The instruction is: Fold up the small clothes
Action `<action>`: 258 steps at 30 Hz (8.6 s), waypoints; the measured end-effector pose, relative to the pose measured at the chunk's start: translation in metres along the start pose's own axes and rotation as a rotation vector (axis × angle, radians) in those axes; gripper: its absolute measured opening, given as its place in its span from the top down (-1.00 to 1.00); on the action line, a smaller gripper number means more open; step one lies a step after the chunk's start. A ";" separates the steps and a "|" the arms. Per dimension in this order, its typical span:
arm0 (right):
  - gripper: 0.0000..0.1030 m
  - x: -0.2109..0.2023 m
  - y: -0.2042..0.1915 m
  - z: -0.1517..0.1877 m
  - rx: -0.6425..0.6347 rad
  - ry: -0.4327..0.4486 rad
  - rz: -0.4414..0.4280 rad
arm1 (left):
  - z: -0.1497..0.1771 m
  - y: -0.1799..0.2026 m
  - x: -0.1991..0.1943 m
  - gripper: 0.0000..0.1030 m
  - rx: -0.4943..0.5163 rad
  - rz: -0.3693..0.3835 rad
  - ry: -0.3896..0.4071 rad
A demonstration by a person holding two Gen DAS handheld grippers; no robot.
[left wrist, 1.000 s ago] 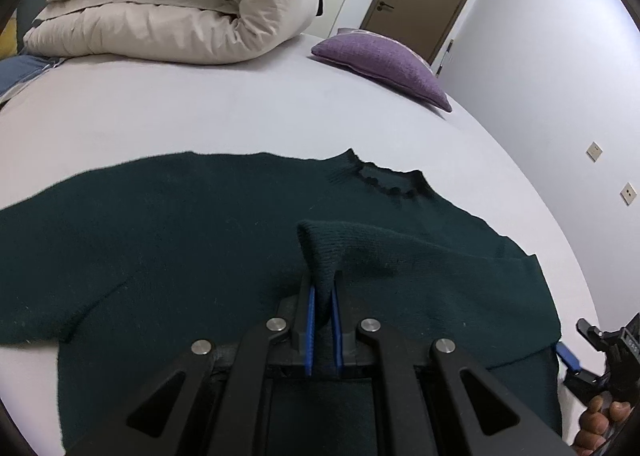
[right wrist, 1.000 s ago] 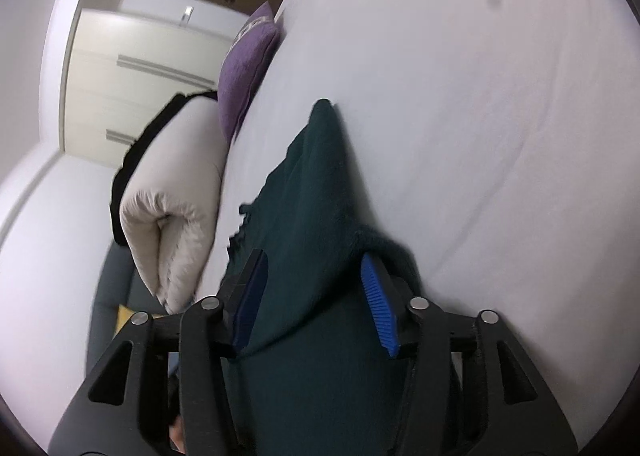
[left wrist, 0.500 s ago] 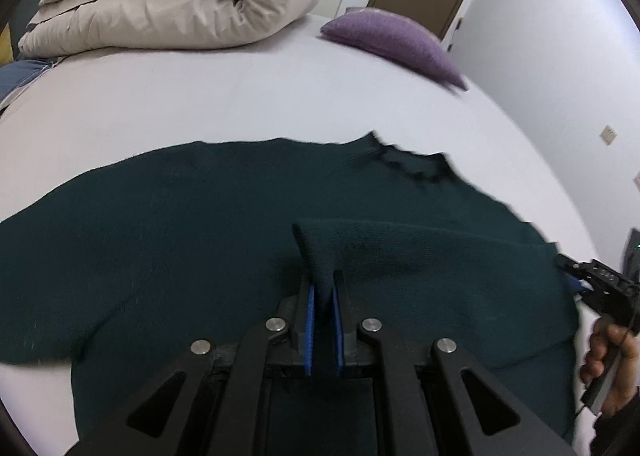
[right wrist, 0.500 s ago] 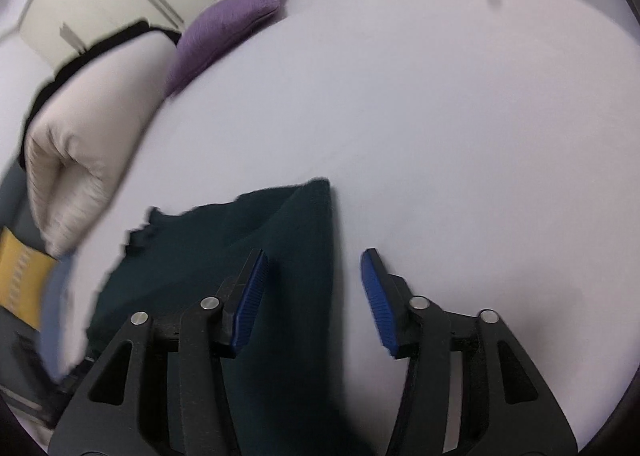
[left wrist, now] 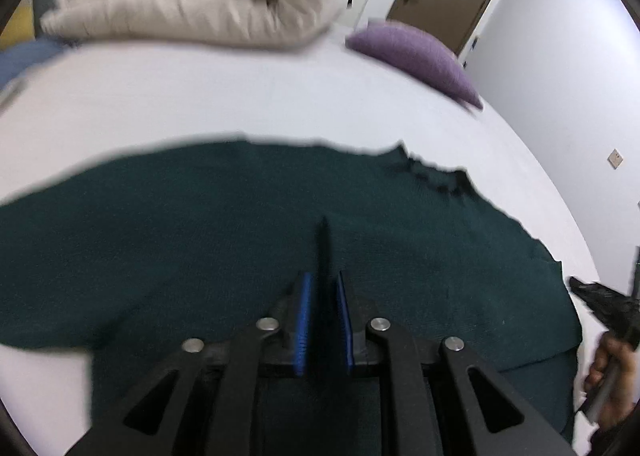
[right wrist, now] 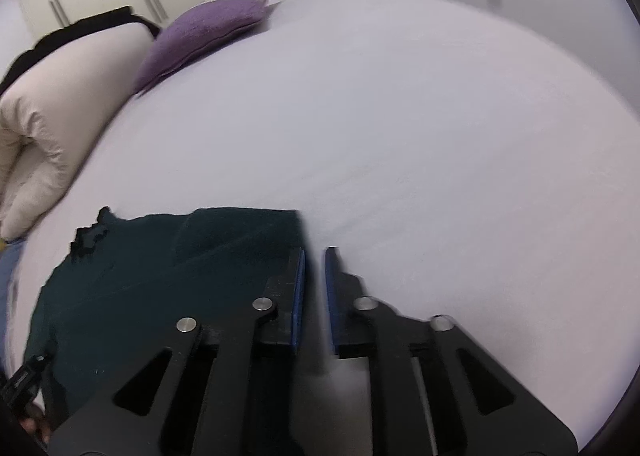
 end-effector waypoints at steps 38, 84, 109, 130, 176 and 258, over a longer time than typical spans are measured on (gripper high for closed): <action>0.10 -0.196 -0.184 0.187 -0.044 -0.163 -0.548 | 0.059 -0.383 -0.175 -0.29 -1.107 0.039 0.298; 0.01 -0.165 -0.007 0.193 0.289 -0.134 -0.472 | 0.034 0.095 -0.030 -0.60 0.500 -0.167 0.090; 0.33 -0.040 -0.247 0.147 -0.202 -0.275 -0.391 | 0.047 -0.074 -0.135 -0.81 0.008 -0.041 0.143; 0.88 -0.044 -0.156 0.079 -0.105 -0.144 -0.323 | 0.001 -0.104 -0.110 -0.47 -0.055 -0.076 0.132; 0.86 -0.033 -0.152 0.101 -0.271 -0.127 -0.291 | -0.051 -0.118 0.039 0.15 0.159 -0.216 -0.051; -0.16 -0.293 0.121 0.271 0.258 -0.234 -0.459 | 0.217 -0.136 -0.240 0.55 -0.284 0.317 -0.429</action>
Point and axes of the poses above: each gripper's, at about its wrist camera, not at the fingertips, and x roughly the way its jaws point, y to its right, z to its underside, the point moved 8 cm from there along x, roughly the way its jaws point, and after that the axes turned 7 degrees about y, right-handed, at the moved point
